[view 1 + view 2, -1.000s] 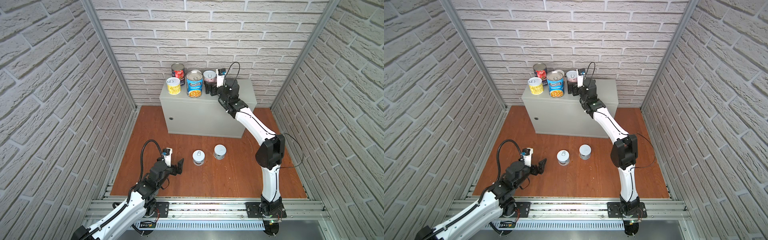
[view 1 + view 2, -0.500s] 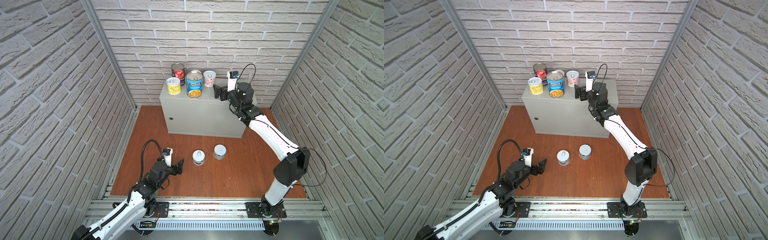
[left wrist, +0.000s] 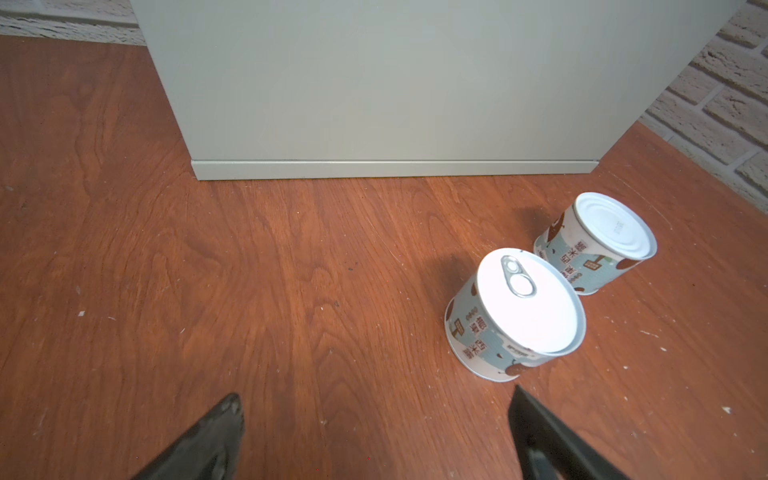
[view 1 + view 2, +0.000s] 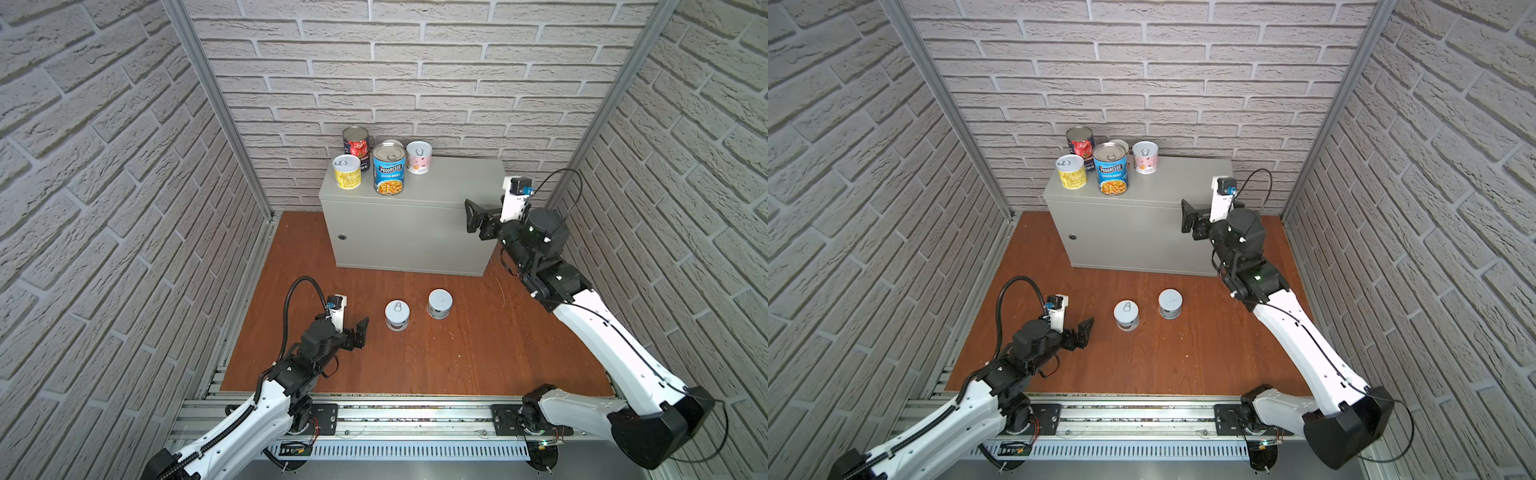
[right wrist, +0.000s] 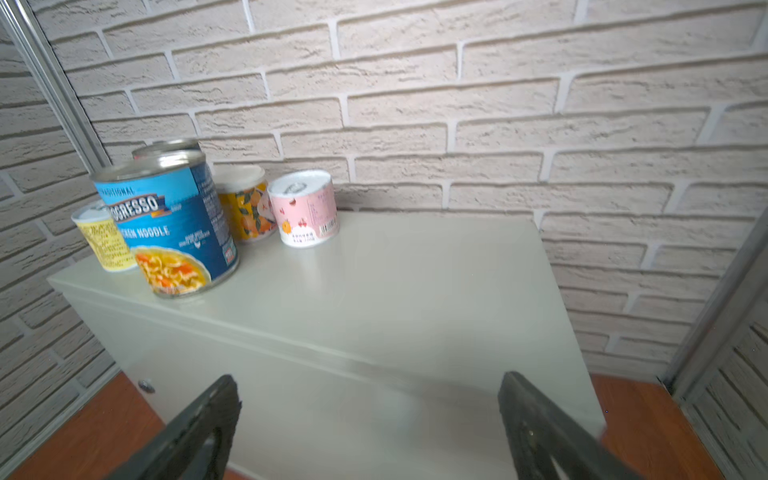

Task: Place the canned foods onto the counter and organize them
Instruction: 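Retract the right gripper while the left gripper lowers over a white can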

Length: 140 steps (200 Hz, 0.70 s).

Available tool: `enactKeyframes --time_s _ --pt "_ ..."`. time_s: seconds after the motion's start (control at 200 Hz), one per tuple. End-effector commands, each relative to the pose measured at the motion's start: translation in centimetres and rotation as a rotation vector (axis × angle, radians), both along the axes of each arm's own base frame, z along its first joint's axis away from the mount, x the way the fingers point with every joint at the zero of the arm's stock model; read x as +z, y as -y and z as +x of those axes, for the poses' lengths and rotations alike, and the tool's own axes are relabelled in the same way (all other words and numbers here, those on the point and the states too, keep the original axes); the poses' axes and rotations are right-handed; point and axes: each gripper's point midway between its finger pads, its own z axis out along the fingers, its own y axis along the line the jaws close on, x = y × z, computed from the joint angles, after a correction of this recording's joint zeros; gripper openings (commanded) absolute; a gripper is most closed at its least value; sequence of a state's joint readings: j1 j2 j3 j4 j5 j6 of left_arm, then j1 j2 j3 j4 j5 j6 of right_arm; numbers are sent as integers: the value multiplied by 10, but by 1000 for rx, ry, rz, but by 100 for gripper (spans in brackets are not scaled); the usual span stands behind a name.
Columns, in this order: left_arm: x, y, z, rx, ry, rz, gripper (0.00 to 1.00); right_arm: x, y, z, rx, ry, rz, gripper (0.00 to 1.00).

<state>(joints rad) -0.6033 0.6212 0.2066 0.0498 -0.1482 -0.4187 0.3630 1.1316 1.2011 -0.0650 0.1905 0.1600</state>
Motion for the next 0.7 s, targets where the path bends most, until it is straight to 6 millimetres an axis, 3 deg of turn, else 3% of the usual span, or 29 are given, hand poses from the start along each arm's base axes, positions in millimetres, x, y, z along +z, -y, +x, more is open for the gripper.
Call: enactKeyframes --time_s 0.0,0.25,0.555,0.695 --pt "25 9 4 -10 10 -44 98 -18 11 -28 -6 -56 49 98" --pt "47 33 4 -43 -43 -115 98 -94 26 -89 18 -262 59 97" --pt "36 80 5 -128 -186 -95 98 -179 41 -151 22 -400 142 97" --pt "24 93 8 -152 -279 -64 98 -204 42 -170 37 -431 198 97"
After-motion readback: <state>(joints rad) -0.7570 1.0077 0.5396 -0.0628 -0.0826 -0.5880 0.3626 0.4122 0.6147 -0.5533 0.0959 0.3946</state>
